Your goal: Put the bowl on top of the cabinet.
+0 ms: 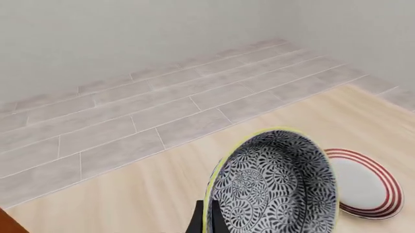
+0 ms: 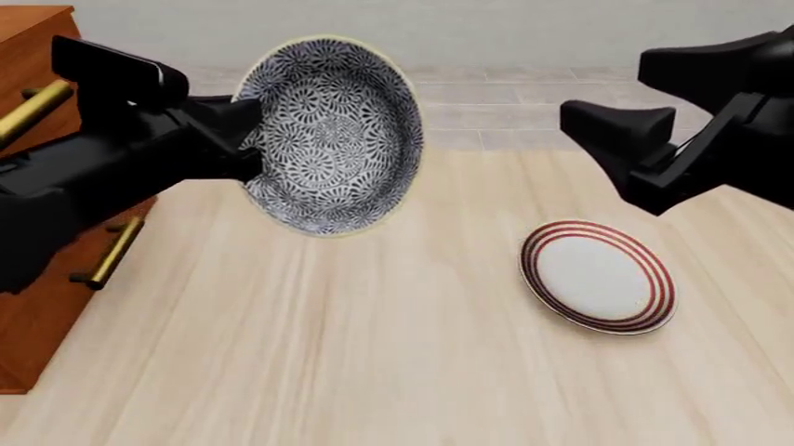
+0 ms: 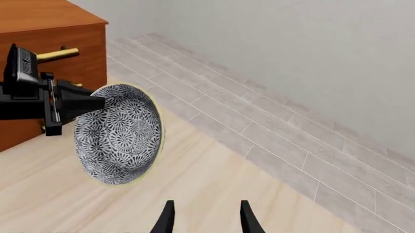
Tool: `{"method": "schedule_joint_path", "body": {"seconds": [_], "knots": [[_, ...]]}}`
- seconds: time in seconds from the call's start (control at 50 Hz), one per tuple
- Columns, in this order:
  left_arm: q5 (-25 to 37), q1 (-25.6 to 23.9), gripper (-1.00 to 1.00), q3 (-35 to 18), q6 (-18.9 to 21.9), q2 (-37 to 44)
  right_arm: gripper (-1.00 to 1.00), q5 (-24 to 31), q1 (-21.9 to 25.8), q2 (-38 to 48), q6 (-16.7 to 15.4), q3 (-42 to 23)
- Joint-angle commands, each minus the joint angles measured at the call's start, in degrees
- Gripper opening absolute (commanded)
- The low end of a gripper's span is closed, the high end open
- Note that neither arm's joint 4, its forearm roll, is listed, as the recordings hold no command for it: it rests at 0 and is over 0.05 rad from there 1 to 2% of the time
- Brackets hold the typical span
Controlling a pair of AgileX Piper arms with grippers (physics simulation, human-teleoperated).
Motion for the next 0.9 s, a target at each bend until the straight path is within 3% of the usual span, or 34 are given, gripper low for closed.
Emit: {"method": "schedule_joint_path", "body": {"seconds": [0.02, 0.08, 0.12, 0.16, 0.44, 0.72, 0.78, 0.9], "knots": [[3.6, 3.0, -1.0, -1.0, 2.9, -3.1, 1.0, -0.4, 0.1, 0.2, -0.5, 0.5], [4.7, 4.5, -1.0, -1.1, 4.9, -4.8, 1.0, -0.4, 0.1, 0.2, -0.5, 0.5], [5.0, 6.9, -1.0, -0.5, 8.6, -7.1, 1.0, -0.3, 0.3, 0.0, -0.4, 0.6], [7.0, 6.4, -1.0, -1.8, 6.7, -7.5, 1.0, -0.2, 0.4, -0.2, -0.5, 0.7], [15.3, 12.3, -1.0, -6.3, 7.3, -12.4, 1.0, 0.0, 0.3, -0.9, -0.6, 0.9], [24.1, 19.3, -1.0, -14.3, 7.6, -14.1, 1.0, 0.4, 1.4, -1.2, -0.5, 1.3], [26.6, 23.1, -1.0, -17.4, 5.9, -14.1, 1.0, 0.4, 1.7, -1.2, -0.5, 1.4], [29.1, 24.7, -1.0, -20.5, 4.1, -13.9, 1.0, 0.3, 2.0, -0.9, -0.5, 1.5]]}}
